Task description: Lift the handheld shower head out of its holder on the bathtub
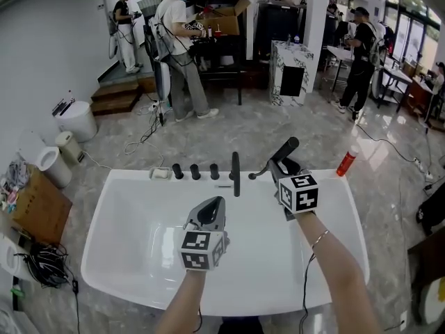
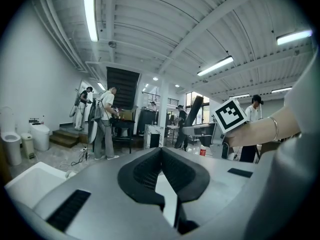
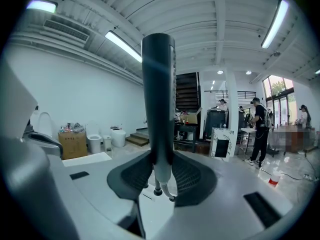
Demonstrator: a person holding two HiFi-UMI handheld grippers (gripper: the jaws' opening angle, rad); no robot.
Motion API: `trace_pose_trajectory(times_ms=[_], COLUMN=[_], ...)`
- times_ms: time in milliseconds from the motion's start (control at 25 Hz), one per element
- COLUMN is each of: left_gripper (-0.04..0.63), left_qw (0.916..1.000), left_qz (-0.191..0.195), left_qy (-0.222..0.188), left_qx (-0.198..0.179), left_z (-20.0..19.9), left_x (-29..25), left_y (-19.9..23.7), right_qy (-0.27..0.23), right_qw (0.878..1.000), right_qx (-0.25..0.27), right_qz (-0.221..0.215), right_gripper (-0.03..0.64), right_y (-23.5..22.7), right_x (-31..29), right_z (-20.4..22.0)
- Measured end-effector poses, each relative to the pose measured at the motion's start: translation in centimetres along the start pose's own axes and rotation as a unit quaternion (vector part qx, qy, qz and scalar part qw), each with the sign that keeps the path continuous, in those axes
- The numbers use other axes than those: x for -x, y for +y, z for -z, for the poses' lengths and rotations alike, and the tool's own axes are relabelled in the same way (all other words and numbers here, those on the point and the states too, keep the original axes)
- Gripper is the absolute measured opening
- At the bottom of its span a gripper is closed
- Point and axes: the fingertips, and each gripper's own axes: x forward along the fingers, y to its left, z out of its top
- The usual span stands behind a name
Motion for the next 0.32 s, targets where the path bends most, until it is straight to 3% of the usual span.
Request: trace_pose_trajectory(times_ms=[320], left_gripper=[0.02], left_qw=[1.0], left_qz=[0.004], left_qy=[0.008], left_qx=[-0.002], left_z=[0.13], left_x=[-0.02], left_y=[0.62], right_qy=[-0.001], right_qw=[1.0], right_qx=[-0.005], right_qz=[0.002], right_gripper=[0.126], right_y=[0.45], right_x=[-0.42], right_z=[-0.24])
